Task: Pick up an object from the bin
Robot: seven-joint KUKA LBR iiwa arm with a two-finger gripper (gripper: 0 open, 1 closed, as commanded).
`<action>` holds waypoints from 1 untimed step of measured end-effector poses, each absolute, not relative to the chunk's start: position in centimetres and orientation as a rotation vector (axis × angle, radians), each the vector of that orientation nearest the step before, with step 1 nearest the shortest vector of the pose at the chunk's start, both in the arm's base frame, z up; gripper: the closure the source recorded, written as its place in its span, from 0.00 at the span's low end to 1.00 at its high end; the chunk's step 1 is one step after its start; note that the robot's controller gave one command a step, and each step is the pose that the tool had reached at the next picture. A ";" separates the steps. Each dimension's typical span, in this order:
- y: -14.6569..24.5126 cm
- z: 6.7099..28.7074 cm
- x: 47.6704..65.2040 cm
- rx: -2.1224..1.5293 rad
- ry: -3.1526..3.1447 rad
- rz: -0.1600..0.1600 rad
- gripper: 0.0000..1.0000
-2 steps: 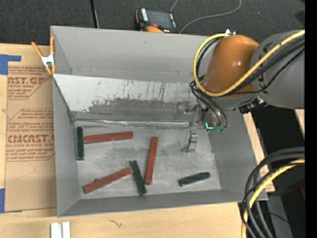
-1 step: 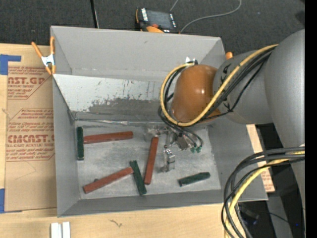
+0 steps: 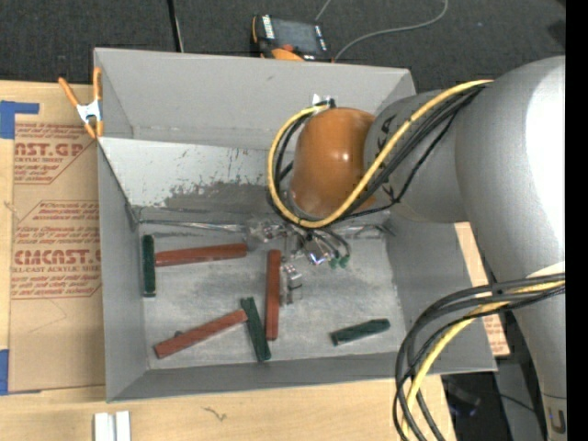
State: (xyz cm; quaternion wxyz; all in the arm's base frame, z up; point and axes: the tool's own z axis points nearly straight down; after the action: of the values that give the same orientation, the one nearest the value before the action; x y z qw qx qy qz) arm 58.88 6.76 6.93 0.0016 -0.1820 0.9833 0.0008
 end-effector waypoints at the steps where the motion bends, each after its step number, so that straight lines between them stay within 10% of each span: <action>1: 6.6 7.0 58.9 -0.568 3.087 0.002 1.00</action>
Offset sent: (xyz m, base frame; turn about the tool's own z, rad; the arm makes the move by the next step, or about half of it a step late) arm 0.0000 0.0000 0.0000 0.0000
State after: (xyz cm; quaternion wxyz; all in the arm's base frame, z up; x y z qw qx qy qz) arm 58.86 6.63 7.01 0.0013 -0.1810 0.9835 0.0005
